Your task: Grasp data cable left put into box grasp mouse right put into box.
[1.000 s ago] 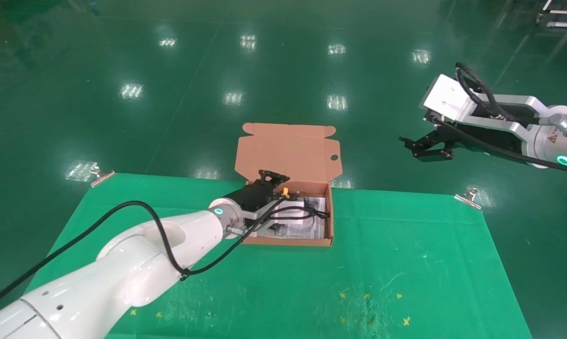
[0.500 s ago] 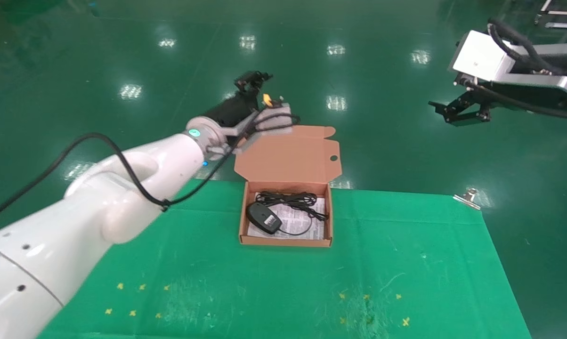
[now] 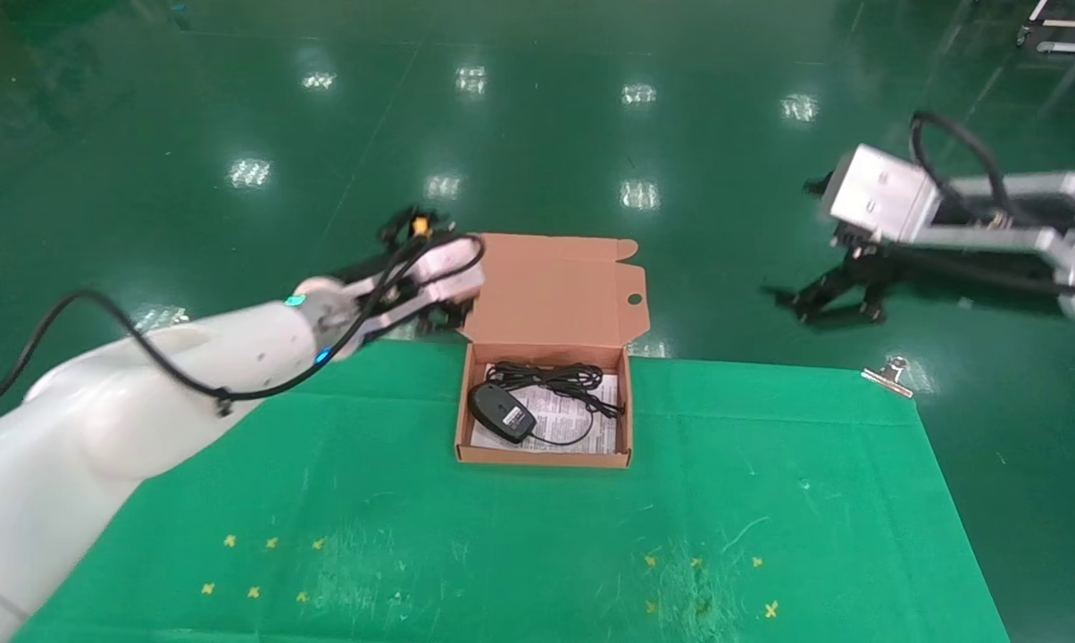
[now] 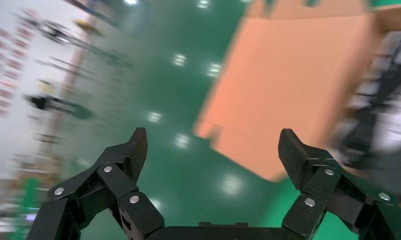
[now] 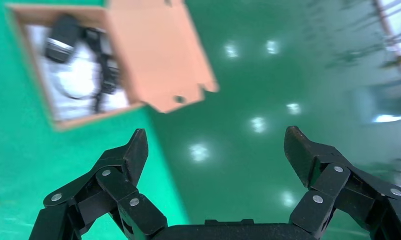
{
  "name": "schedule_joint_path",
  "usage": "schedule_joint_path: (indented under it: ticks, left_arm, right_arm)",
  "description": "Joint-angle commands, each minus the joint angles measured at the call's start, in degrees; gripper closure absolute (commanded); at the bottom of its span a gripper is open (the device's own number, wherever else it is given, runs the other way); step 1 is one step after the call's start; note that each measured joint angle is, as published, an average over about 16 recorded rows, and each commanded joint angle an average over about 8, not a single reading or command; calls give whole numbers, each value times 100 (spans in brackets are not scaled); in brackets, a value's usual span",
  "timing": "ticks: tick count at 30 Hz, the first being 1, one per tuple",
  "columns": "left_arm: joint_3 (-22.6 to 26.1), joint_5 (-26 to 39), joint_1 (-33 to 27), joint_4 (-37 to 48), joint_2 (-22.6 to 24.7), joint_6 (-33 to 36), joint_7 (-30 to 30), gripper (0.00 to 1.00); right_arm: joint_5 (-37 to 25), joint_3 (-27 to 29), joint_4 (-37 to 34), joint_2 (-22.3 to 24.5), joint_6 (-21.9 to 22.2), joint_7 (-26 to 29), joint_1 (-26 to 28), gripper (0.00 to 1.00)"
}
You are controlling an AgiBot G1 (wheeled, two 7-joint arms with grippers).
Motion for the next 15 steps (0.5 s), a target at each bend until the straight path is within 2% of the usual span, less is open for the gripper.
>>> schedule_joint_path:
  ticks: [1, 15]
  left_arm:
    - [-139, -309, 85, -100, -142, 262, 34, 0]
    - [-1114, -2481, 681, -804, -1141, 2105, 271, 0]
  right_arm:
    - [240, 91, -13, 16, -114, -63, -121, 0]
    - [1929, 734, -107, 128, -913, -508, -976, 0]
